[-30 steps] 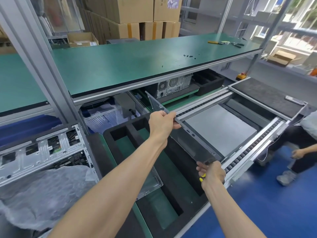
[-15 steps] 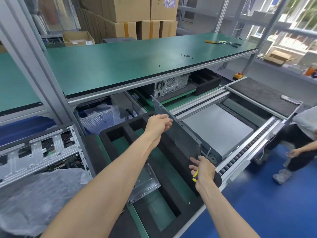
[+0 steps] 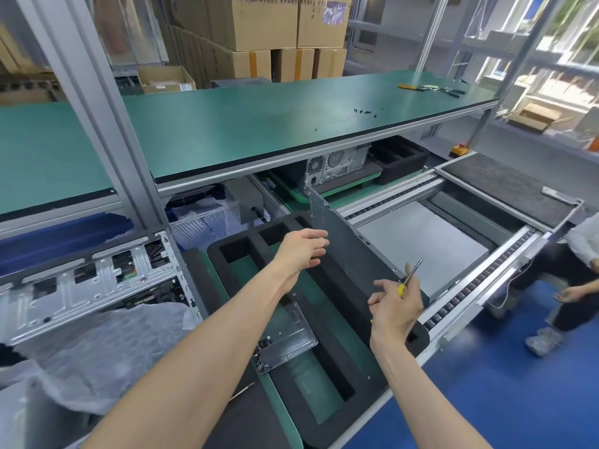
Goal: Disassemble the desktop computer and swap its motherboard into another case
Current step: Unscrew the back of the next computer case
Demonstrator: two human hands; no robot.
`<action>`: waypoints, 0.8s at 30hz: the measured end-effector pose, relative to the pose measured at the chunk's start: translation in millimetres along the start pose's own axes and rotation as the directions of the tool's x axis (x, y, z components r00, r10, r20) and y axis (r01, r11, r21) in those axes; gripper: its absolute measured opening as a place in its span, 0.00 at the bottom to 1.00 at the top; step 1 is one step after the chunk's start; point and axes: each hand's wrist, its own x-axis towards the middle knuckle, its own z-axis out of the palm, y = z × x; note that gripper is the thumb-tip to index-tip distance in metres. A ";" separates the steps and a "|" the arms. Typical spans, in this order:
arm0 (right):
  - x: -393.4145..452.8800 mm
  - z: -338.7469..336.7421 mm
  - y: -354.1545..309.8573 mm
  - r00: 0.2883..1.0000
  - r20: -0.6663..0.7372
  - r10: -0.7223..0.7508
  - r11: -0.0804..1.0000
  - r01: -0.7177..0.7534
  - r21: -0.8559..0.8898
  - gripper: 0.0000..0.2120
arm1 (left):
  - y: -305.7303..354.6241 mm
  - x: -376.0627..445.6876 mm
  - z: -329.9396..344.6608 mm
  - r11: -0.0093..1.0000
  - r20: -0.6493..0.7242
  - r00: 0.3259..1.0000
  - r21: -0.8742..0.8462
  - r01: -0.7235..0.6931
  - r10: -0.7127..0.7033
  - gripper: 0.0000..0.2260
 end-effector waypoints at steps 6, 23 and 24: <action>-35.2 16.9 -30.4 0.952 0.194 -0.236 0.947 0.270 -0.172 0.28 | -2.3 -28.8 -31.3 0.999 -0.013 0.999 0.015 -0.031 0.031 0.09; -168.5 139.5 -7.6 0.526 0.845 -0.098 0.853 0.481 -0.201 0.15 | -37.5 -150.8 -229.1 0.965 -0.417 0.899 0.260 -0.026 0.137 0.08; -178.6 145.3 -3.3 0.485 0.872 -0.064 0.816 0.528 -0.234 0.12 | -44.6 -159.6 -242.1 0.946 -0.443 0.886 0.323 0.013 0.139 0.07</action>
